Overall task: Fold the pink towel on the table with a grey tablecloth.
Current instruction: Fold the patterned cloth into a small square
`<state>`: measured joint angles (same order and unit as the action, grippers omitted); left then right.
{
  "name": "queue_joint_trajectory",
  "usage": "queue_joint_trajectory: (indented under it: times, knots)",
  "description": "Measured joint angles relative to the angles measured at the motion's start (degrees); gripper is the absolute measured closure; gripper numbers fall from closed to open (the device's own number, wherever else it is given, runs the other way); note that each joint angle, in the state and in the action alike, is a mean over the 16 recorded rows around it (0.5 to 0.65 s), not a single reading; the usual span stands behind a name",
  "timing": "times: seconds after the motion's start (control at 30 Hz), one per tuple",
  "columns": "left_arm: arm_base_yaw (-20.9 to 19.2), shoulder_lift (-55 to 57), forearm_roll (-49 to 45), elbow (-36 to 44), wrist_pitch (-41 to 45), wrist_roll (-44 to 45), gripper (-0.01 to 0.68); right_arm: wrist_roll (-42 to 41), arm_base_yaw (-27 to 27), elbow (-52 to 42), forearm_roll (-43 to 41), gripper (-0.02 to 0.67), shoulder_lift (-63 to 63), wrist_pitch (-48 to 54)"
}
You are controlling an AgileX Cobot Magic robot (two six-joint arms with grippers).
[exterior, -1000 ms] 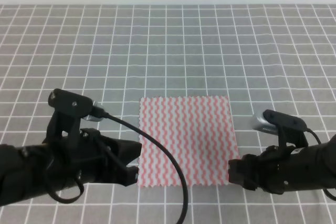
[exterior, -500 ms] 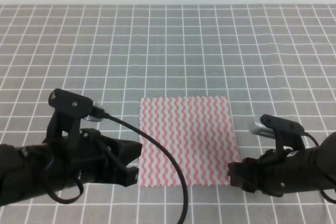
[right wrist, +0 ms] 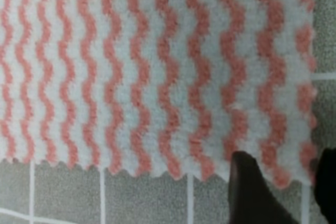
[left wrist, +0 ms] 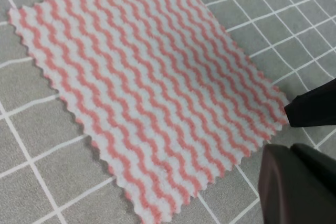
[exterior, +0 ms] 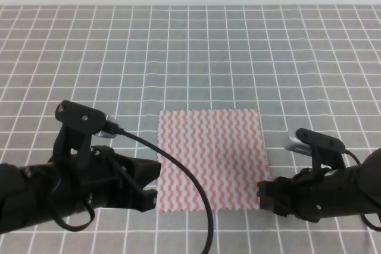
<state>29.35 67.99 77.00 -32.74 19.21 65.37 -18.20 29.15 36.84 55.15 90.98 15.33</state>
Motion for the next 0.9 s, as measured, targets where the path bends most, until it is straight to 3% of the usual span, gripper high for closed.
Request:
queue_joint_trajectory:
  times: [0.9]
  knots:
    - [0.0, 0.15, -0.02, 0.0, 0.82, 0.0, 0.676, -0.78, 0.01, 2.06, -0.79, 0.415, 0.17, -0.12]
